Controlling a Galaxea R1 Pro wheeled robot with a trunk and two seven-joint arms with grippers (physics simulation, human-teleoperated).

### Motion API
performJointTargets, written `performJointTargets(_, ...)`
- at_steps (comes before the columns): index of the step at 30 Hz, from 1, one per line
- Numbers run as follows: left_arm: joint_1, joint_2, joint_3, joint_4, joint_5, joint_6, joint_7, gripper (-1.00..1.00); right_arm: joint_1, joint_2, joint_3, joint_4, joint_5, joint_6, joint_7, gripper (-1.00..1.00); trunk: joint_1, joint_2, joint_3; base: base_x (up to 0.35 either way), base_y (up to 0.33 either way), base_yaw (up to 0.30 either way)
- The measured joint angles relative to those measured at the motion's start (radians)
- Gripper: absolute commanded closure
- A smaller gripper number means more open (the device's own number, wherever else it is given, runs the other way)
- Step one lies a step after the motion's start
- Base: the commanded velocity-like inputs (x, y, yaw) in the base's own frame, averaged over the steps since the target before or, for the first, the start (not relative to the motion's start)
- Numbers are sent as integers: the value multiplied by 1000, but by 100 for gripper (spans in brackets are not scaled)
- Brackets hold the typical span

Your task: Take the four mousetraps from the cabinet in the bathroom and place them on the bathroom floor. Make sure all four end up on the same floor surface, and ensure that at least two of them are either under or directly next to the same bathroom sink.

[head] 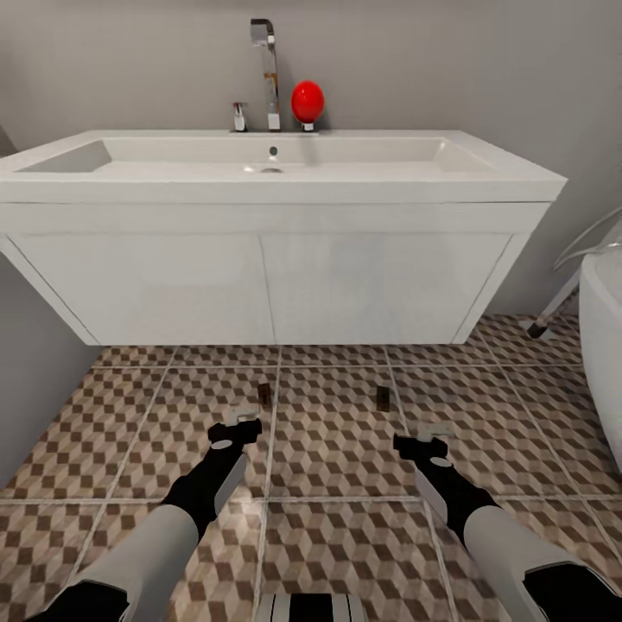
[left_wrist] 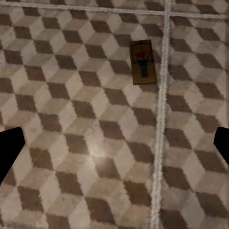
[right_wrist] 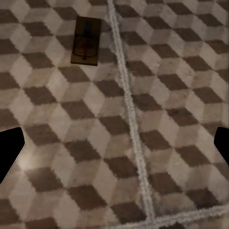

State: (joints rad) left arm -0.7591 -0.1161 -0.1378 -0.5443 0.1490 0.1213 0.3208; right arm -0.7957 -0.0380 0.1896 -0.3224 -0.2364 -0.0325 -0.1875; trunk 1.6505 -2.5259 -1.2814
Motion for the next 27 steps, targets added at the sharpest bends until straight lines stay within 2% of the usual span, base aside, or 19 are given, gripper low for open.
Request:
performJointTargets(16, 0, 2, 0, 6, 1, 0, 0, -100, 0, -7, 0, 6, 0, 3, 2, -100, -7, 4, 62, 0, 0, 0)
performJointTargets(27, 1, 9, 1, 66, 7, 0, -1, -100, 0, -15, 0, 13, 0, 7, 2, -100, -12, 6, 104, 0, 0, 0)
